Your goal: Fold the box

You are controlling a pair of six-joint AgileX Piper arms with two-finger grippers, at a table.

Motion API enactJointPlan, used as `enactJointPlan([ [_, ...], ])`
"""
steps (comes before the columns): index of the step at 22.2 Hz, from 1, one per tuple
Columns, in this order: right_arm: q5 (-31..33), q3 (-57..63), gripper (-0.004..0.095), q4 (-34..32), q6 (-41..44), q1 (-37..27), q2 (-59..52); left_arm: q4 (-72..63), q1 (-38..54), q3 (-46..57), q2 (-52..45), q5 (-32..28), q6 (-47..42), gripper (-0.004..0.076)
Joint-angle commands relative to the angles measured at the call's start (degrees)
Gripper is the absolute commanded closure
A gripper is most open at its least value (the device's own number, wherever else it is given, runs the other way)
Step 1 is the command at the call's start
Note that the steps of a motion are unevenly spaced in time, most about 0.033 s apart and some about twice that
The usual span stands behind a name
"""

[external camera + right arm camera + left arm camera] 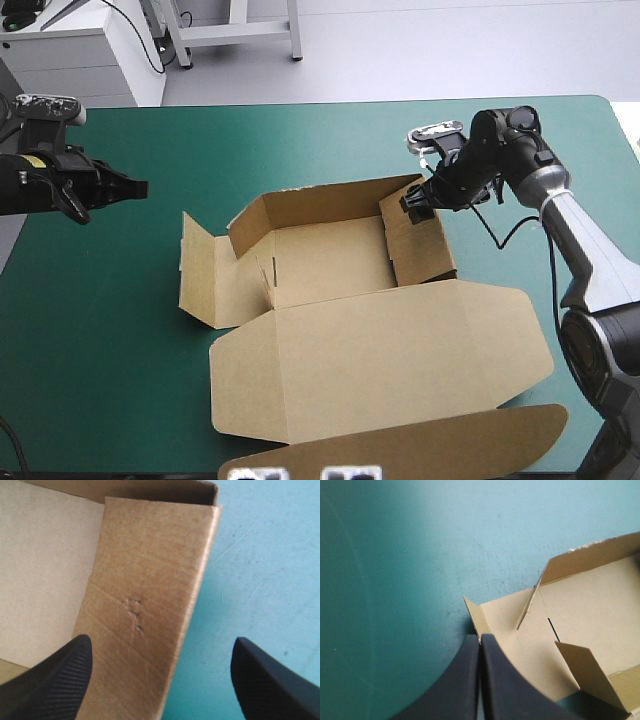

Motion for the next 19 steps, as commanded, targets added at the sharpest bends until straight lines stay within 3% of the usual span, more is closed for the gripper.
enactJointPlan([
  [1,2.35,-2.1,0.018,-0.87,-0.38,-0.38,-4.22,0.27,-0.06,-1.68,-1.69,-2.76,0.1,0.0733],
  [11,2.35,3.79,0.0184,-0.23,-0.16,-0.27,-0.31,6.24,-0.06,-1.47,-1.69,-0.56,-1.48,0.0733],
  [15,2.35,3.93,0.0312,2.59,-0.16,-0.27,1.71,6.02,-0.06,-0.9,-1.69,-0.68,-1.48,0.0733],
  [19,2.35,3.93,0.0557,3.01,-0.62,-0.27,1.79,6.02,-0.06,-0.53,-1.69,-0.45,-1.48,0.0733],
])
